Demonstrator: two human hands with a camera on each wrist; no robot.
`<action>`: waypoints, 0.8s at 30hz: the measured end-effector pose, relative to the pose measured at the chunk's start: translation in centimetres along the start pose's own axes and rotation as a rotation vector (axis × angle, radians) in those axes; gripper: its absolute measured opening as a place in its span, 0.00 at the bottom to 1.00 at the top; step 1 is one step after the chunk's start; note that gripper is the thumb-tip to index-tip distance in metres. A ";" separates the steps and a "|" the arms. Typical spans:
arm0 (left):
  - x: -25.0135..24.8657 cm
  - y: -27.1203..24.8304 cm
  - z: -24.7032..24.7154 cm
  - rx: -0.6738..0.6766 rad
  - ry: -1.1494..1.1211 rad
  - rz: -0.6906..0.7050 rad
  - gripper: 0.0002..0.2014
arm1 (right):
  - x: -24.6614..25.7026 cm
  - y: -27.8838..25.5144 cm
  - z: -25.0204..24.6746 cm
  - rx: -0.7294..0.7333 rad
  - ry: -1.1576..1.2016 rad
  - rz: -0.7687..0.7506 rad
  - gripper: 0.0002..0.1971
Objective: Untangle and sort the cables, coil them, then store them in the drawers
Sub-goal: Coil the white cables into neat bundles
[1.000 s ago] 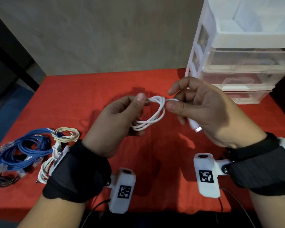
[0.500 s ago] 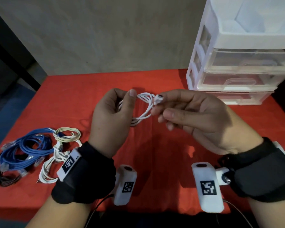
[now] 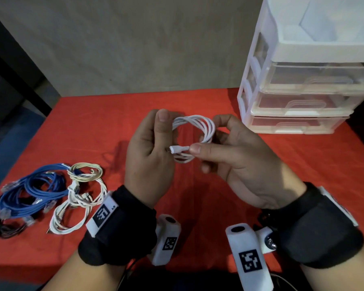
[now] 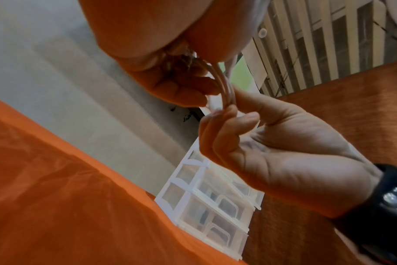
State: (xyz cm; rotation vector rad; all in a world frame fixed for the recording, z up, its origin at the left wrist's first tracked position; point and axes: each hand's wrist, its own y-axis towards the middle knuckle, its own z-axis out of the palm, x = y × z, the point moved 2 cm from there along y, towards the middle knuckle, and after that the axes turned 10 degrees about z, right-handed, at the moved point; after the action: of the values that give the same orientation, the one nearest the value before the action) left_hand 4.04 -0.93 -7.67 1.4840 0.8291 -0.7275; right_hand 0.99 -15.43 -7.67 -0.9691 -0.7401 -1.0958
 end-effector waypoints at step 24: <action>1.6 0.3 -1.3 0.321 0.046 -0.187 0.08 | -0.5 0.4 -0.9 -0.297 -0.645 -0.297 0.10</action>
State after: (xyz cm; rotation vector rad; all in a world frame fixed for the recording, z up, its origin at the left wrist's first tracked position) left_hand 5.18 0.49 -8.76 1.7281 0.9257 -1.0059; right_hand 1.27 -15.95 -8.57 -1.5344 -1.2987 -1.1756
